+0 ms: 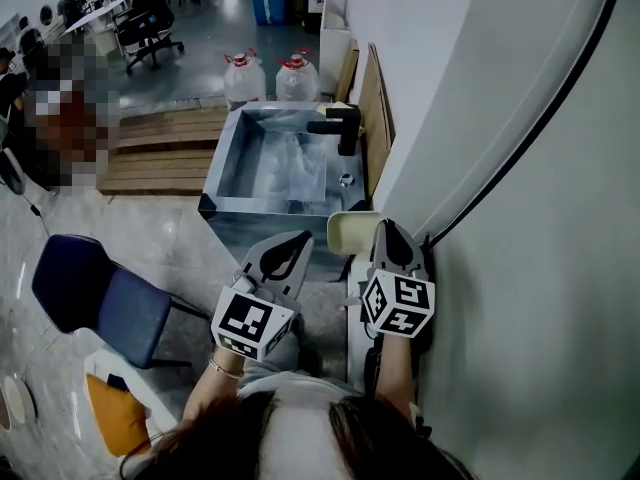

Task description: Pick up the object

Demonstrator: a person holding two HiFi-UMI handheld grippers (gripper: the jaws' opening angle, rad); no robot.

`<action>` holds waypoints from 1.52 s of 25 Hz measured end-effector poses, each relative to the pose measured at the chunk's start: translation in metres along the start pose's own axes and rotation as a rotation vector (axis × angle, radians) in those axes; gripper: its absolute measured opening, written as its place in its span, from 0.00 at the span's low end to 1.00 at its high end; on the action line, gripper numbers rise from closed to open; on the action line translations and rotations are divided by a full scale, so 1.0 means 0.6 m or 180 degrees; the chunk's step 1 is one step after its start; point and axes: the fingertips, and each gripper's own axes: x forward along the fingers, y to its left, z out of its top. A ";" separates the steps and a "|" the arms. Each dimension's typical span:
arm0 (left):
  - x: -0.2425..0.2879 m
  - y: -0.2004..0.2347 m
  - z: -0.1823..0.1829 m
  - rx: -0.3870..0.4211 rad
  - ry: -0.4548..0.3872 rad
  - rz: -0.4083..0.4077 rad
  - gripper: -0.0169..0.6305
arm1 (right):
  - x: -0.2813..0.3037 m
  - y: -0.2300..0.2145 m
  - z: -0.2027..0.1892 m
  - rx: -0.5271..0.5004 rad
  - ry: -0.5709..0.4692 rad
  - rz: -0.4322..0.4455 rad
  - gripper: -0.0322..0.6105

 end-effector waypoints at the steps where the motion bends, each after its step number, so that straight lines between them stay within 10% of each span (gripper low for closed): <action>1: -0.002 -0.002 0.001 0.0004 0.0001 -0.0001 0.04 | -0.005 0.001 0.004 -0.0004 -0.0022 0.0002 0.10; 38: -0.142 -0.032 0.025 0.0046 -0.0096 -0.0158 0.04 | -0.169 0.110 0.069 -0.0147 -0.0459 -0.0079 0.10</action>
